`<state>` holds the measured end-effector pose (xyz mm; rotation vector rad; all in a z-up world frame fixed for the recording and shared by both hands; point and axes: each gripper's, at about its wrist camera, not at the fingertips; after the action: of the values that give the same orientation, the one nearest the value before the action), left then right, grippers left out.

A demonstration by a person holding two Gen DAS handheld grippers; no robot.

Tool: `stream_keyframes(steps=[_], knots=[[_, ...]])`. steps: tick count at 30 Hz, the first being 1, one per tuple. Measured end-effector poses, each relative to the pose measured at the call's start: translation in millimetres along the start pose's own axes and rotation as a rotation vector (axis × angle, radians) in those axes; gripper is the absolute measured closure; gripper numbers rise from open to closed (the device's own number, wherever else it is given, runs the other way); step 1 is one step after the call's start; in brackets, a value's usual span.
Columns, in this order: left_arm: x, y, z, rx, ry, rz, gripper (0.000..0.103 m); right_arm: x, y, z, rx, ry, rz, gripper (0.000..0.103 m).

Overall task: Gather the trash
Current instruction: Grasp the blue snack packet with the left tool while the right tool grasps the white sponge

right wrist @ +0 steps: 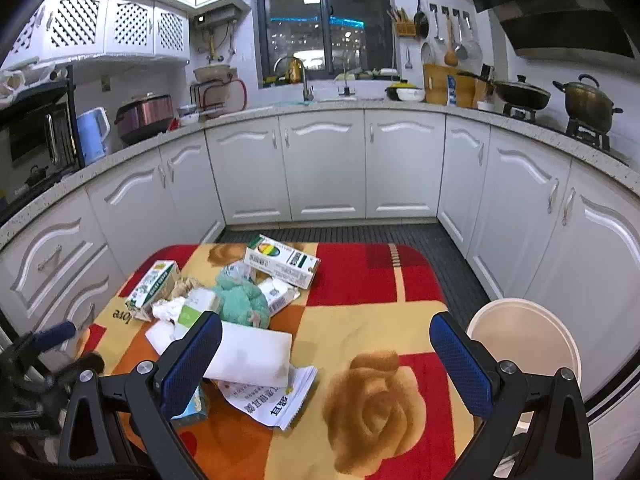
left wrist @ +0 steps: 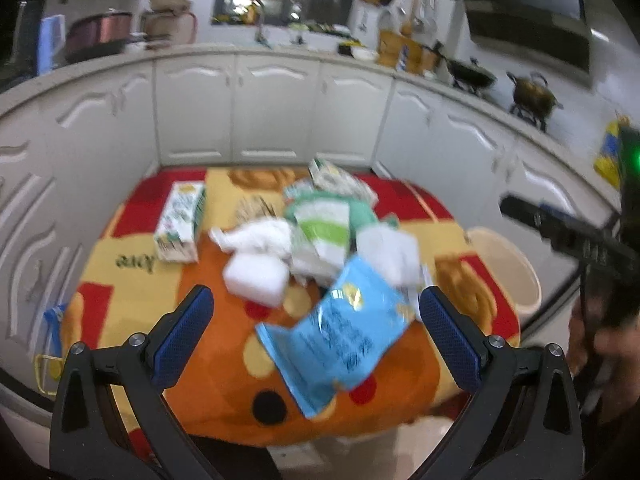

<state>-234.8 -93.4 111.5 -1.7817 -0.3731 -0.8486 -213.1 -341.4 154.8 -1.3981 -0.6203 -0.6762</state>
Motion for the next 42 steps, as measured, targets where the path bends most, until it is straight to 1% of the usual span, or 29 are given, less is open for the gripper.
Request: stream_keyframes(steps=[4,9,11,15,18,19,20,21,22,23,24,26,30,32,35,37,38,39,41,42], knots=[[-14,7,-10,-0.011,0.066,0.024,0.001,-3,10,0,0.014,0.001,0.039,0.000],[-20,26,-12,-0.012,0.137,0.055,0.001,-6,26,4,0.048,-0.010,0.092,0.000],[-20,34,-12,-0.001,0.174,0.059,0.001,-7,35,8,0.069,-0.033,0.123,0.000],[-18,55,-13,0.020,0.234,0.086,0.001,-7,55,15,0.083,-0.081,0.176,0.000],[-16,69,-15,0.022,0.265,0.120,0.002,-10,70,20,0.129,-0.121,0.233,0.000],[-16,72,-16,0.024,0.277,0.117,0.005,-11,74,21,0.138,-0.136,0.250,0.000],[-17,74,-16,0.025,0.284,0.119,0.017,-13,77,21,0.143,-0.147,0.263,0.000],[-16,78,-15,0.029,0.290,0.141,0.026,-13,80,19,0.146,-0.144,0.272,0.000],[-16,81,-14,0.032,0.287,0.155,0.042,-13,82,18,0.148,-0.136,0.280,0.000],[-15,86,-10,0.034,0.270,0.180,0.042,-14,86,14,0.165,-0.112,0.297,0.000],[-14,87,-7,0.025,0.256,0.184,0.042,-13,89,12,0.179,-0.095,0.307,0.000],[-13,85,-3,0.012,0.231,0.177,0.042,-14,96,6,0.237,-0.034,0.341,0.000],[-8,68,3,0.006,0.193,0.125,0.042,-16,109,5,0.344,0.080,0.388,0.000],[-8,62,4,0.003,0.188,0.113,0.042,-16,113,10,0.371,0.131,0.394,0.000],[-8,59,5,0.014,0.188,0.109,0.042,-13,121,25,0.398,0.160,0.413,0.000],[-8,59,7,0.021,0.179,0.110,0.042,-11,126,36,0.384,0.132,0.425,0.000],[-8,59,8,0.022,0.175,0.109,0.042,-11,130,45,0.346,0.096,0.430,0.000],[-9,58,10,0.025,0.166,0.107,0.042,-11,132,48,0.327,0.074,0.432,0.000],[-8,56,12,0.024,0.153,0.103,0.042,-13,135,49,0.292,0.056,0.430,0.017],[-7,54,13,0.023,0.149,0.101,0.042,-13,135,45,0.299,0.068,0.431,0.016]])
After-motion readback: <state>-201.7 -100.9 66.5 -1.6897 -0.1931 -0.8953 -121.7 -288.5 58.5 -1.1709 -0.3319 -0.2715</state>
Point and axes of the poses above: each gripper's, at about its wrist camera, not at the fingertips, and y roughly the way its jaws point, z to its left, x to its top, and after that the axes turned 6 degrees about z, right-handed
